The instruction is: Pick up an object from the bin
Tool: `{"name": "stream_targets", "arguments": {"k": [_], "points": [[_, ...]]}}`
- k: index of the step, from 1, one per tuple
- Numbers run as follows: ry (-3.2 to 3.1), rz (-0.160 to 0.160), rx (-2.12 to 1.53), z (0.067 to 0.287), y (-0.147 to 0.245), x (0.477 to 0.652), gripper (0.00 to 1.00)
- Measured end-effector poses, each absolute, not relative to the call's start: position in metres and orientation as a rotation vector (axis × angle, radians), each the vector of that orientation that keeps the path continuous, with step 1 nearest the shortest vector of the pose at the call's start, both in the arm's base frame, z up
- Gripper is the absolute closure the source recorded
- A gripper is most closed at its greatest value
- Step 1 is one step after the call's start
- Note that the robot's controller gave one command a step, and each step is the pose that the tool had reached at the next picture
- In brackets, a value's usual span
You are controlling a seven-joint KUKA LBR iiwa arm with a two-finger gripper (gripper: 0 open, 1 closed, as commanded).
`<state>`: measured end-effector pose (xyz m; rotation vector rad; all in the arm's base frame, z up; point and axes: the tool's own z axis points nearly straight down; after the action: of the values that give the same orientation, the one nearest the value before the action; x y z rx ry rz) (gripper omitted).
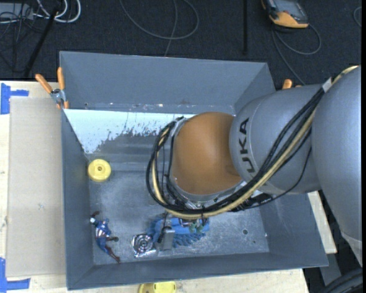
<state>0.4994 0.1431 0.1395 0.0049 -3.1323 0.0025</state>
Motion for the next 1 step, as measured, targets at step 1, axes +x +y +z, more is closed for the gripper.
{"name": "stream_targets", "arguments": {"k": [1], "points": [[-3.139,0.001,-0.001,0.1438,0.1424,0.5009,0.0]]}}
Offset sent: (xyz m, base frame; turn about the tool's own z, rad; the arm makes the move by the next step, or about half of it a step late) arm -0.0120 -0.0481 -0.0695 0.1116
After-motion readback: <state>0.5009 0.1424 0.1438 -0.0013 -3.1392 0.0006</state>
